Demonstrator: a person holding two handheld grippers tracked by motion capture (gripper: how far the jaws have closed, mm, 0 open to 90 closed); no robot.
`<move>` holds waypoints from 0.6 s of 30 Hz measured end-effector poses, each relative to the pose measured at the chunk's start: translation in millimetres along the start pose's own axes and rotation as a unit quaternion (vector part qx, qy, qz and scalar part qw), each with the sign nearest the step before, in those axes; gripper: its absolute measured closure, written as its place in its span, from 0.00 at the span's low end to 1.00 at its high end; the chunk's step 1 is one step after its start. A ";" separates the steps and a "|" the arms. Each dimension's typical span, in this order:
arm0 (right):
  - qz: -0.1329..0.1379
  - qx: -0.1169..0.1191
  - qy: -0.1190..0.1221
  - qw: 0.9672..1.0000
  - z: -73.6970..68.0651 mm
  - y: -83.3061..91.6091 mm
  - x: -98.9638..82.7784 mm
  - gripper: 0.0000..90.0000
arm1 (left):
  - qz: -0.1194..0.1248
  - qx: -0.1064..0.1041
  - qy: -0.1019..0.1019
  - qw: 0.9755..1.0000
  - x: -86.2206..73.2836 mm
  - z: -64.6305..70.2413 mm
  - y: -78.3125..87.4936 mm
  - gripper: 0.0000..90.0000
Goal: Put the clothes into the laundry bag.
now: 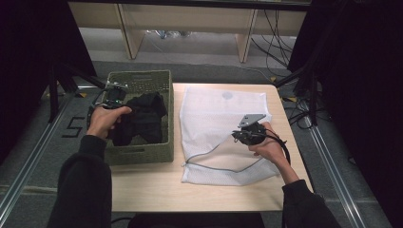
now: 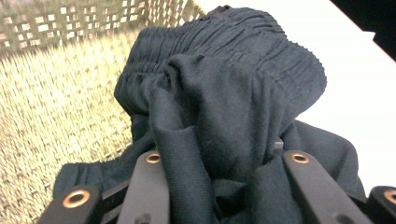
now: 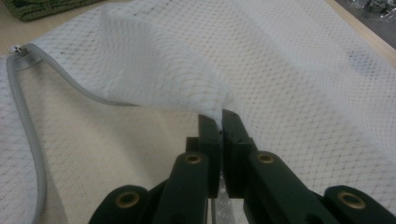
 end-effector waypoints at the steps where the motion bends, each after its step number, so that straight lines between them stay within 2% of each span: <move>1: 0.001 0.000 -0.003 1.000 -0.5 0.2 -0.1 0.99 | 0.005 -0.006 0.000 1.000 2.6 3.0 5.7 0.74; 3: 0.001 -0.001 -0.002 1.000 0.2 1.2 -0.2 0.99 | 0.014 -0.017 -0.006 1.000 6.8 8.6 15.7 0.74; 4: 0.003 -0.001 -0.006 1.000 0.4 1.6 0.5 0.99 | 0.018 -0.023 -0.006 1.000 8.4 12.4 20.7 0.74; 5: 0.003 0.002 0.001 1.000 1.4 2.3 1.1 0.99 | 0.022 -0.033 -0.002 0.999 10.1 16.8 25.1 0.74; 7: 0.005 -0.002 -0.009 1.000 1.3 2.9 1.7 0.99 | 0.027 -0.041 -0.002 0.999 12.0 24.3 32.0 0.74; 8: 0.008 0.001 0.001 1.000 2.4 2.7 3.1 0.99 | 0.024 -0.041 -0.011 0.999 12.1 26.3 35.6 0.74; 9: 0.006 -0.001 -0.007 1.000 1.9 3.5 3.3 0.99 | 0.031 -0.047 -0.006 0.998 14.3 30.0 38.5 0.74; 10: 0.009 -0.002 0.004 1.000 3.6 3.6 5.1 0.99 | 0.035 -0.054 -0.006 0.998 16.0 33.4 41.9 0.74; 12: 0.013 -0.002 -0.008 1.000 2.9 5.2 6.9 0.99 | 0.051 -0.074 0.002 0.996 19.9 40.6 49.4 0.74; 13: 0.014 -0.003 -0.004 1.000 3.8 6.0 7.6 0.99 | 0.054 -0.086 0.003 0.995 21.0 45.3 53.4 0.74; 14: 0.010 0.002 0.002 1.000 4.6 7.2 7.5 0.99 | 0.058 -0.092 -0.001 0.994 22.2 50.0 57.2 0.74; 15: 0.010 0.001 -0.005 1.000 4.5 8.0 7.3 0.99 | 0.062 -0.100 -0.004 0.993 23.1 55.7 61.4 0.74; 18: 0.021 -0.003 -0.008 1.000 6.7 8.9 9.8 0.99 | 0.061 -0.123 -0.024 0.990 22.5 74.8 71.3 0.74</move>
Point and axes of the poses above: each handheld gripper's, and its own axes: y roughly backward along the jaws, x roughly out of its top, z roughly to its right, the point moved 9 cm from there along -y, roughly forward along the jaws, and after that the axes turned 5 degrees about x, right-handed, at the moved point
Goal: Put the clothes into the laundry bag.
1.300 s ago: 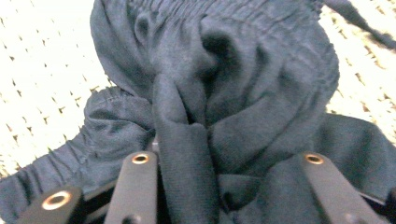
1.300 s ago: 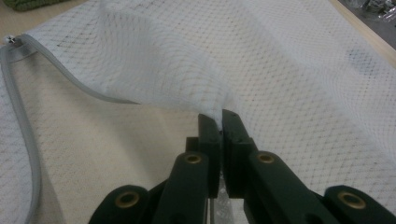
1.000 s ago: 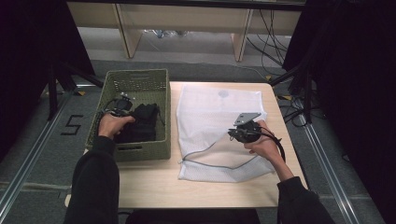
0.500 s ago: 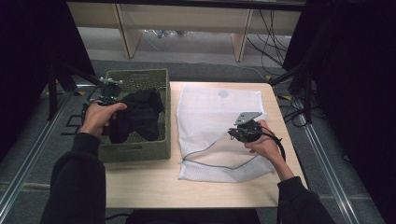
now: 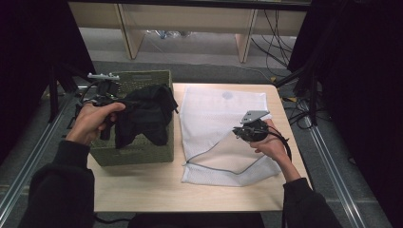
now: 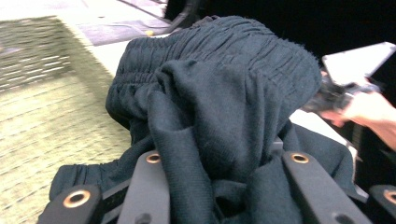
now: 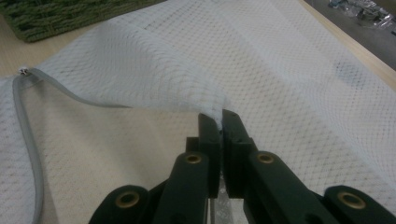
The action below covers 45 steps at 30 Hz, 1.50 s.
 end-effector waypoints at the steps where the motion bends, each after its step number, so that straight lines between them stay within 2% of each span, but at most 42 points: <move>1: -0.002 0.005 0.002 1.000 0.2 1.1 0.9 0.99 | -0.004 -0.008 -0.005 1.000 -0.8 7.9 0.3 0.74; 2: -0.003 0.004 -0.001 1.000 -0.2 2.3 1.3 0.99 | -0.008 -0.017 -0.011 1.000 -1.5 16.4 0.5 0.74; 3: 0.007 -0.002 0.007 1.000 1.6 1.7 4.2 0.99 | -0.006 -0.026 -0.016 1.000 -1.5 25.4 0.6 0.74; 4: 0.001 0.002 0.003 1.000 1.1 4.0 4.7 0.99 | -0.004 -0.041 -0.020 0.999 -1.7 35.1 0.7 0.74; 5: 0.006 0.002 -0.001 1.000 1.2 4.6 7.3 0.99 | -0.005 -0.058 -0.022 0.998 -2.4 45.2 0.5 0.74; 6: 0.009 -0.002 0.001 1.000 2.3 6.0 9.6 0.99 | -0.004 -0.076 -0.018 0.997 -2.8 55.6 -0.3 0.74; 7: 0.013 -0.003 0.005 1.000 3.3 7.0 12.0 0.99 | -0.004 -0.102 -0.016 0.995 -3.5 68.2 -2.1 0.74; 8: 0.016 -0.002 0.012 1.000 4.7 8.1 15.0 0.99 | -0.006 -0.115 -0.014 0.993 -3.8 75.2 -3.7 0.74; 9: 0.015 -0.002 0.000 1.000 3.3 8.7 15.6 0.99 | -0.005 -0.119 -0.013 0.993 -4.1 83.0 -6.8 0.74; 10: 0.019 -0.005 0.006 1.000 4.7 8.9 17.7 0.99 | -0.006 -0.133 -0.019 0.991 -5.4 93.1 -11.1 0.74; 12: 0.023 -0.005 0.005 1.000 4.9 10.1 20.9 0.99 | -0.017 -0.145 -0.035 0.989 -9.4 104.6 -18.6 0.74; 13: 0.027 -0.005 0.013 1.000 6.1 10.5 23.0 0.99 | -0.024 -0.150 -0.038 0.988 -12.3 110.2 -23.6 0.74; 15: 0.030 -0.003 0.011 0.999 6.7 12.1 25.8 0.99 | -0.040 -0.157 -0.035 0.986 -19.5 118.6 -34.7 0.74; 16: 0.030 -0.004 0.002 1.000 6.3 13.0 26.5 0.99 | -0.046 -0.165 -0.043 0.984 -23.4 122.9 -39.9 0.74; 18: 0.035 -0.004 0.009 0.999 7.9 13.7 29.4 0.99 | -0.062 -0.172 -0.040 0.982 -32.8 133.1 -51.8 0.74; 19: 0.035 -0.004 0.009 0.999 7.9 13.7 29.4 0.99 | -0.062 -0.172 -0.040 0.982 -32.8 133.1 -51.8 0.73; 20: 0.034 -0.004 0.005 0.999 7.7 14.7 30.9 0.99 | -0.075 -0.184 -0.045 0.979 -40.6 142.5 -63.0 0.73; 21: 0.036 -0.003 0.002 0.999 7.6 14.8 31.8 0.99 | -0.075 -0.184 -0.045 0.979 -40.6 142.5 -63.0 0.73; 22: 0.038 -0.003 0.008 0.999 8.4 14.9 32.9 0.99 | -0.079 -0.190 -0.042 0.978 -44.5 147.7 -69.3 0.73; 23: 0.038 -0.003 0.008 0.999 8.4 14.9 32.9 0.99 | -0.088 -0.186 -0.043 0.978 -48.9 150.0 -75.2 0.73; 24: 0.040 -0.004 0.003 0.999 7.9 15.7 33.7 0.99 | -0.100 -0.201 -0.038 0.974 -56.5 159.1 -87.5 0.73; 25: 0.040 -0.004 0.003 0.999 7.9 15.7 33.7 0.99 | -0.100 -0.201 -0.038 0.974 -56.5 159.1 -87.5 0.73; 26: 0.040 -0.003 0.005 0.999 8.3 17.1 34.3 0.99 | -0.101 -0.209 -0.032 0.972 -61.7 161.2 -99.8 0.73; 27: 0.040 -0.003 0.005 0.999 8.3 17.1 34.3 0.99 | -0.101 -0.209 -0.032 0.972 -61.7 161.2 -99.8 0.73; 28: 0.042 -0.005 0.001 0.999 8.5 18.5 34.1 0.99 | -0.112 -0.212 -0.023 0.970 -68.3 160.6 -110.2 0.73; 30: 0.042 -0.004 0.006 0.999 9.1 18.6 34.2 0.99 | -0.112 -0.211 -0.021 0.971 -70.6 160.9 -115.8 0.73; 31: 0.043 -0.004 0.002 0.999 9.3 19.2 34.5 0.99 | -0.118 -0.212 -0.027 0.970 -75.7 162.0 -126.7 0.73; 32: 0.044 -0.002 0.007 0.999 9.8 19.1 35.2 0.99 | -0.118 -0.213 -0.022 0.970 -78.1 163.5 -132.9 0.73; 33: 0.045 -0.001 0.005 0.999 9.4 19.2 35.6 0.99 | -0.118 -0.213 -0.022 0.970 -78.1 163.5 -132.9 0.73; 34: 0.044 -0.003 0.007 0.999 9.6 20.1 35.8 0.99 | -0.122 -0.217 -0.017 0.968 -82.9 164.9 -146.6 0.73; 35: 0.046 -0.003 0.010 0.999 9.4 20.1 36.3 0.99 | -0.122 -0.217 -0.017 0.968 -82.9 164.9 -146.6 0.73; 36: 0.046 -0.003 0.010 0.999 9.4 20.1 36.3 0.99 | -0.124 -0.219 -0.009 0.968 -85.2 166.2 -153.8 0.73; 37: 0.042 0.004 0.003 0.999 6.6 21.0 36.6 0.99 | -0.122 -0.223 0.003 0.967 -89.6 168.5 -169.1 0.73; 38: 0.047 -0.002 0.007 0.999 7.5 21.6 38.0 0.99 | -0.144 -0.227 0.014 0.963 -93.9 169.6 -173.3 0.72; 39: 0.047 -0.002 0.007 0.999 7.5 21.6 38.0 0.99 | -0.144 -0.227 0.014 0.963 -93.9 169.6 -173.3 0.72; 40: 0.047 -0.005 0.011 0.999 7.8 23.6 38.5 0.99 | -0.141 -0.202 0.028 0.969 -97.6 160.6 -192.5 0.72; 41: 0.045 -0.001 0.006 0.999 5.9 23.4 37.8 0.99 | -0.139 -0.195 0.037 0.970 -99.6 156.2 -200.8 0.72; 42: 0.045 -0.003 0.012 0.999 6.9 23.8 38.1 0.99 | -0.164 -0.196 -0.004 0.967 -106.6 144.3 -203.4 0.72; 43: 0.044 -0.002 0.006 0.999 5.7 23.7 38.1 0.99 | -0.167 -0.188 0.003 0.968 -109.5 139.2 -208.4 0.72; 44: 0.045 0.002 0.009 0.999 5.1 22.9 38.6 0.99 | -0.183 -0.196 -0.015 0.963 -113.1 133.1 -208.2 0.72; 45: 0.041 0.008 0.007 0.999 3.2 22.3 37.8 0.99 | -0.183 -0.196 -0.015 0.963 -113.1 133.1 -208.2 0.72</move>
Point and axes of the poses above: each handheld gripper's, and its own axes: y roughly backward along the jaws, x roughly out of its top, z roughly to its right, the point moved 9 cm from there along -y, roughly forward along the jaws, and after that the axes turned 5 degrees about x, right-handed, at the moved point
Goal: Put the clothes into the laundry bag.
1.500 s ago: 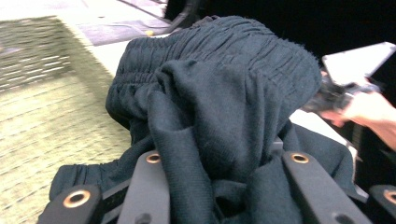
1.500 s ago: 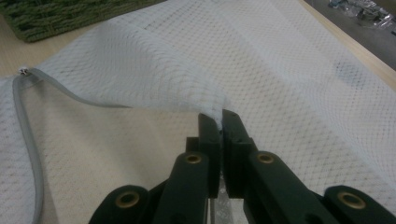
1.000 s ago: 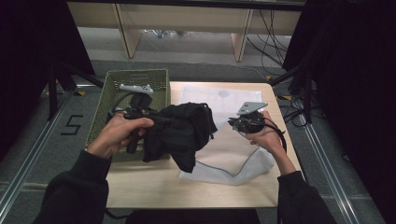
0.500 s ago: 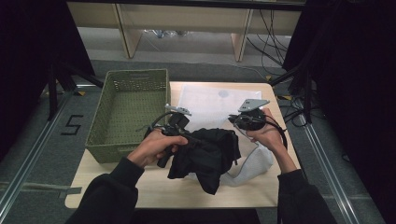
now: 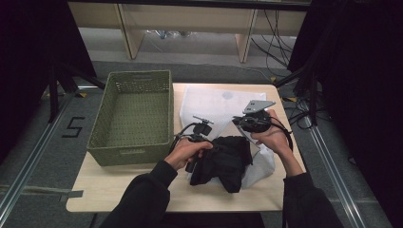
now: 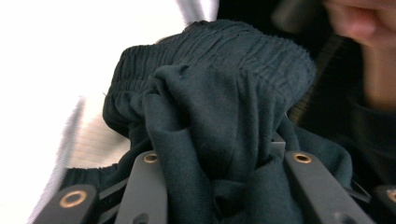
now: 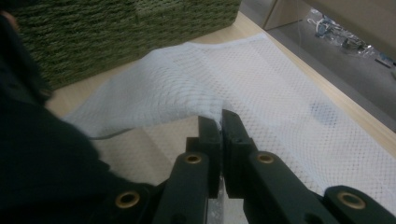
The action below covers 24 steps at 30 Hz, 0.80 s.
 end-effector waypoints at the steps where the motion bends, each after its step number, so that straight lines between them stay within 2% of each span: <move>1: 0.000 0.000 0.000 1.000 0.0 0.0 0.0 0.99 | 0.004 0.006 0.003 1.000 -0.2 -4.8 0.4 0.72; 2: -0.004 -0.005 -0.006 1.000 -0.7 0.7 -1.0 0.99 | 0.019 0.032 0.013 0.999 2.4 -11.2 2.3 0.72; 3: 0.001 -0.007 0.003 1.000 0.2 0.1 -0.2 0.99 | 0.023 0.040 0.008 0.999 3.5 -13.4 5.6 0.72; 4: -0.001 -0.003 -0.001 1.000 -1.3 0.0 -0.2 0.99 | 0.102 0.076 0.087 0.988 20.1 -9.1 8.0 0.72; 5: -0.001 -0.003 -0.001 1.000 -1.3 0.0 -0.2 0.99 | 0.102 0.076 0.087 0.988 20.1 -9.1 8.0 0.72; 6: 0.005 -0.004 0.006 1.000 -1.6 0.3 2.4 0.99 | 0.108 0.110 0.073 0.985 22.8 -14.8 20.0 0.72; 7: 0.007 -0.004 0.010 1.000 -2.1 0.5 3.7 0.99 | 0.111 0.121 0.071 0.984 24.4 -17.4 24.3 0.72; 8: 0.008 -0.004 0.007 1.000 -3.6 1.2 5.3 0.99 | 0.112 0.125 0.073 0.983 25.5 -19.1 25.2 0.71; 10: 0.010 -0.003 0.007 1.000 -5.8 1.2 8.3 0.99 | 0.108 0.125 0.078 0.983 26.6 -20.3 23.5 0.71; 11: 0.010 -0.001 0.004 1.000 -7.5 1.1 8.9 0.99 | 0.105 0.124 0.080 0.983 27.3 -20.7 14.5 0.71; 13: 0.006 0.002 0.006 1.000 -8.4 1.1 8.4 0.99 | 0.105 0.131 0.081 0.982 28.1 -26.9 -1.3 0.69; 14: 0.006 0.002 0.006 1.000 -8.4 1.1 8.4 0.99 | 0.105 0.131 0.081 0.982 28.1 -26.9 -1.3 0.67; 15: 0.008 0.000 0.003 1.000 -7.2 1.2 7.6 0.99 | 0.105 0.135 0.084 0.982 28.2 -30.4 -6.4 0.67; 16: 0.008 0.000 0.014 1.000 -5.2 0.2 7.0 0.99 | 0.104 0.144 0.084 0.981 28.0 -34.0 -10.3 0.66; 17: 0.002 0.004 0.004 1.000 -7.0 -0.3 4.1 0.99 | 0.102 0.157 0.079 0.979 27.5 -37.1 -13.9 0.65; 18: 0.000 0.003 0.009 1.000 -6.0 -1.8 2.4 0.99 | 0.097 0.165 0.074 0.979 26.0 -38.7 -16.8 0.63; 19: -0.004 0.002 0.003 1.000 -5.7 -2.2 0.1 0.99 | 0.095 0.164 0.072 0.979 24.9 -39.1 -19.4 0.59; 21: -0.005 0.002 0.004 1.000 -3.1 -3.5 -2.1 0.99 | 0.093 0.152 0.083 0.981 23.7 -37.4 -21.3 0.49; 24: -0.010 0.004 -0.004 1.000 -2.9 -4.2 -5.8 0.99 | 0.097 0.151 0.075 0.981 25.5 -30.4 -13.8 0.35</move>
Point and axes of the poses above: each handheld gripper's, and its own axes: y roughly backward along the jaws, x roughly out of its top, z roughly to its right, the point moved 9 cm from there along -y, roughly forward along the jaws, and after that the axes turned 5 degrees about x, right-handed, at the moved point
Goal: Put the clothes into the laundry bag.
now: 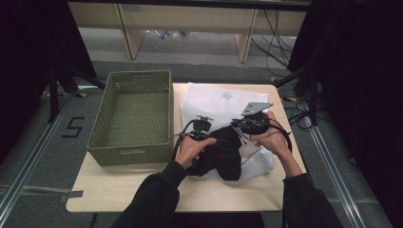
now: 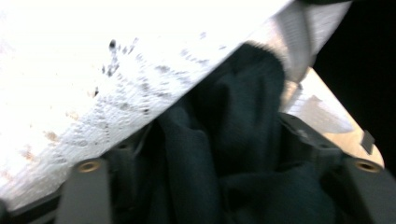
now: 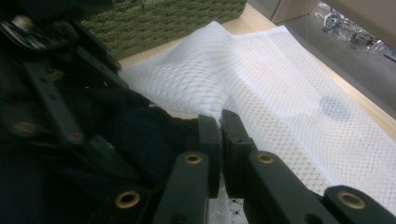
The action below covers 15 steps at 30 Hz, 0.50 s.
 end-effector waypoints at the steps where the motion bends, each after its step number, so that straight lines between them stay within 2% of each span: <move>1: 0.000 0.001 -0.001 1.000 -0.1 0.5 -0.2 0.99 | 0.003 -0.001 -0.003 1.000 1.6 1.3 6.0 0.34; 4: 0.006 -0.003 0.009 1.000 1.5 0.9 1.4 0.99 | 0.007 0.018 -0.029 0.999 3.3 3.7 25.7 0.25; 5: 0.000 0.001 -0.002 1.000 -0.3 1.3 0.1 0.99 | 0.002 0.022 -0.027 0.999 1.8 4.4 32.0 0.24; 6: 0.002 -0.003 0.003 1.000 0.8 1.5 0.6 0.99 | -0.005 0.022 -0.027 0.999 -0.6 5.2 37.9 0.22; 10: -0.001 0.003 -0.001 1.000 -0.4 -0.1 -0.6 0.99 | -0.010 0.021 -0.052 0.998 -13.4 10.4 57.2 0.18; 13: 0.000 -0.001 0.002 1.000 0.3 -0.3 -0.6 0.99 | -0.032 0.022 -0.068 0.997 -31.1 12.8 53.9 0.17; 14: -0.002 0.001 -0.002 1.000 -0.3 -0.6 -1.2 0.99 | -0.045 0.025 -0.087 0.995 -38.1 11.4 49.6 0.17; 15: -0.005 0.005 -0.003 1.000 -0.9 -1.0 -1.9 0.99 | -0.053 0.038 -0.106 0.992 -43.2 8.3 42.7 0.17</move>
Point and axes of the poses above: each handheld gripper's, and its own axes: y roughly backward along the jaws, x roughly out of its top, z roughly to its right, the point moved 9 cm from there along -y, roughly forward along the jaws, and after that the axes turned 5 degrees about x, right-handed, at the moved point
